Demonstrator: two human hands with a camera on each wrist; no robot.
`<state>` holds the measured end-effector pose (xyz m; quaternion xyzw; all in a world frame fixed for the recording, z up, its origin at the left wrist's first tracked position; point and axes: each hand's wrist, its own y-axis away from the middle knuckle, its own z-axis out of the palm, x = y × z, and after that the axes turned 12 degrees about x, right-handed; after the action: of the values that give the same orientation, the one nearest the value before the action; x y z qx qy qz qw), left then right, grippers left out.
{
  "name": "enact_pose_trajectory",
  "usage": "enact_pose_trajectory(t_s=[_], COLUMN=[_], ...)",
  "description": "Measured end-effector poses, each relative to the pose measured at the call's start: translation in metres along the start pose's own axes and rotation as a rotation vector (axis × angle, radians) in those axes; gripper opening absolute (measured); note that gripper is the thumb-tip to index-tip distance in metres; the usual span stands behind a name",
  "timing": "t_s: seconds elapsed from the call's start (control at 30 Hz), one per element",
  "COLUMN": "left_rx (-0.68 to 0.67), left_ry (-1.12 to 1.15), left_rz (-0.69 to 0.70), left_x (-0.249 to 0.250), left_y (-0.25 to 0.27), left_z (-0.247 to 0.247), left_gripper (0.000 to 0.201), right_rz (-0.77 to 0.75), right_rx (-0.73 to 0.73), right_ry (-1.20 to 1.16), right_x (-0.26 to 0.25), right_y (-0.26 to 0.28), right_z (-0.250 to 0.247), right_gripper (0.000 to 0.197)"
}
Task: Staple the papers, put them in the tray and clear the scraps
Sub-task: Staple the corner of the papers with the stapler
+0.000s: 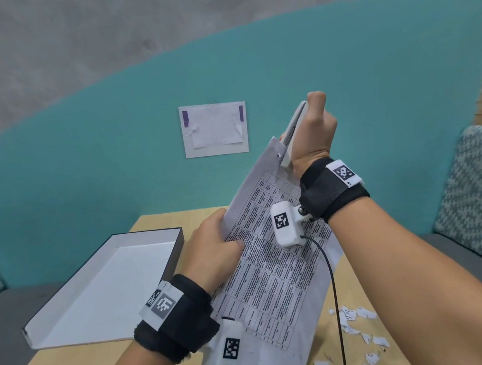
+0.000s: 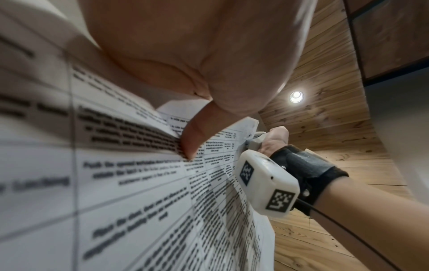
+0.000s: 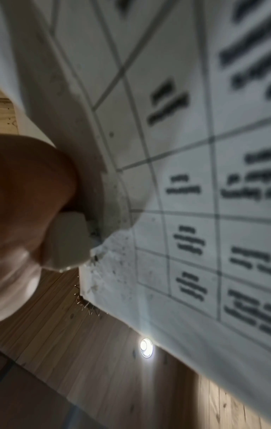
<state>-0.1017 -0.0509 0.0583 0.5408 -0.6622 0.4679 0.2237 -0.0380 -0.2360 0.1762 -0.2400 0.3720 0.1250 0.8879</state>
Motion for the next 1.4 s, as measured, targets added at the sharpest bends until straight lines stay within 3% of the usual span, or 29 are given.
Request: enact_pose_trajectory(t_s=[0.33,0.57,0.9,1.17,1.27,1.4], left_rx=[0.024,0.025,0.043,0.077,0.093,0.100], left_ry=[-0.033,-0.081,-0.057,-0.123,-0.131,-0.142], left_rz=[0.024,0.029,0.022,0.047,0.039,0.029], left_x=[0.005,0.004,0.002,0.000,-0.001,-0.001], left_y=[0.004,0.002,-0.001,-0.001,-0.001,0.000], left_z=[0.002,-0.002,-0.003,-0.002,-0.001,-0.001], left_gripper=[0.034,0.038,0.037,0.036,0.033,0.027], right_rz=[0.042,0.108,0.136,0.164,0.166,0.280], right_rx=[0.022,-0.139,-0.207,-0.285,-0.333,-0.411], right_ry=[0.010,0.012,-0.026,0.182,0.231,0.206], right_x=[0.000,-0.001,-0.004,-0.012,-0.011,-0.013], right_y=[-0.001,0.000,0.001,0.003,0.003,0.004], right_z=[-0.004,-0.011,-0.008,-0.005,-0.005,-0.004], right_gripper=[0.044,0.042,0.054,0.070,0.059,0.039])
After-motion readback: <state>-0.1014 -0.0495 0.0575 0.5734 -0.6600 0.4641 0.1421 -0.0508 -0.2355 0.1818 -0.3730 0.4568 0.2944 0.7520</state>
